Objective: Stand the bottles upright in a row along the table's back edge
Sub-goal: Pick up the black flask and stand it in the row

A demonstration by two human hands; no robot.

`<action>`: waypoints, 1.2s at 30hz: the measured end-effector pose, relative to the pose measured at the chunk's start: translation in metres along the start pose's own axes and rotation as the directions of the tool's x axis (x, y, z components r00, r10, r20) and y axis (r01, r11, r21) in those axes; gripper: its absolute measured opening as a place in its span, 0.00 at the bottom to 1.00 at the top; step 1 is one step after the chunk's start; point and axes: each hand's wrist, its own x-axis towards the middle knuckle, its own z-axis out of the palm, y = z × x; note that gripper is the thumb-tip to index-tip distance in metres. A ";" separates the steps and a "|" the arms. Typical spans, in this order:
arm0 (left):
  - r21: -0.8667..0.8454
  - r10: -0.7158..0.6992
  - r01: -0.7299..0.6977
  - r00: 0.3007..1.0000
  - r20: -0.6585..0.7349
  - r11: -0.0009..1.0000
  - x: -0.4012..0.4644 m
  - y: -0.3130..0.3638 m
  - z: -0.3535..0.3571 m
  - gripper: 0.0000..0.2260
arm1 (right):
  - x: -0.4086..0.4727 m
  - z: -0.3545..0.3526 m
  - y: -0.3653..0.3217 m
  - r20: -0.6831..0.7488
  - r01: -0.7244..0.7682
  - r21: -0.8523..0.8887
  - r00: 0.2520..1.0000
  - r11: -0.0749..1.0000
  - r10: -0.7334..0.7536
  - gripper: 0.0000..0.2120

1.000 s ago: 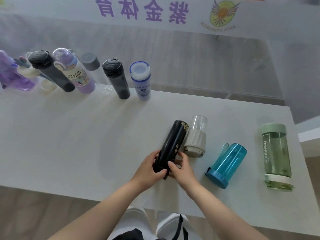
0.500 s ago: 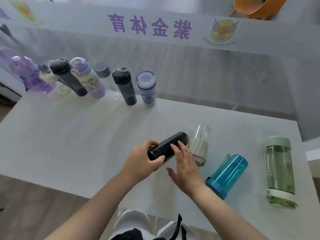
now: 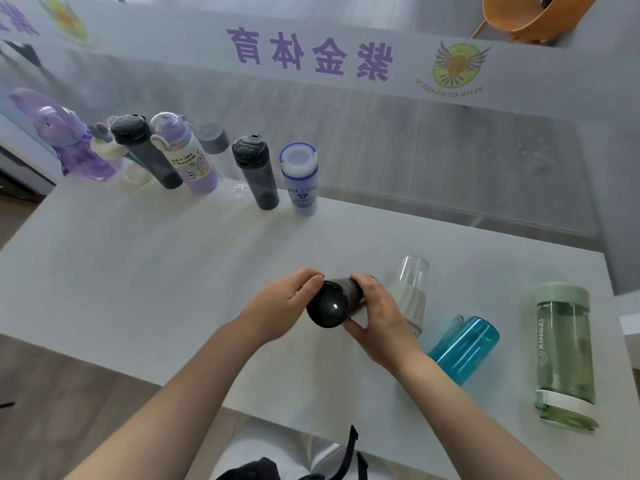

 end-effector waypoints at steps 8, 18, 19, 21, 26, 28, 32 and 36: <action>-0.097 -0.107 0.105 0.994 -0.015 0.990 0.023 -0.053 -0.004 0.21 | 0.027 0.001 -0.005 -0.007 -0.074 0.054 0.997 0.996 0.075 0.32; 0.600 -0.326 0.246 0.945 0.027 0.761 0.048 -0.115 0.009 0.44 | 0.062 -0.002 0.002 -0.035 -0.280 0.401 0.947 0.872 0.320 0.23; 0.608 -0.323 0.249 0.946 0.012 0.753 0.049 -0.119 0.010 0.45 | 0.066 -0.001 0.003 -0.032 -0.287 0.406 0.944 0.868 0.327 0.23; 0.639 -0.315 0.248 0.949 -0.009 0.728 0.050 -0.125 0.014 0.47 | 0.077 0.001 0.005 -0.036 -0.290 0.403 0.943 0.868 0.331 0.22; 0.688 -0.311 0.239 0.950 -0.021 0.686 0.051 -0.133 0.024 0.50 | 0.115 0.002 0.006 -0.070 -0.286 0.363 0.941 0.887 0.332 0.24; 0.686 -0.311 0.239 0.950 -0.019 0.687 0.051 -0.133 0.024 0.50 | 0.134 -0.001 0.004 -0.089 -0.292 0.343 0.936 0.893 0.340 0.24; 0.669 -0.315 0.241 0.949 -0.011 0.703 0.053 -0.134 0.025 0.50 | 0.169 -0.005 0.006 -0.124 -0.271 0.336 0.937 0.902 0.328 0.24; 0.655 -0.312 0.243 0.950 -0.011 0.715 0.053 -0.137 0.026 0.50 | 0.198 -0.006 0.009 -0.120 -0.300 0.313 0.929 0.901 0.351 0.25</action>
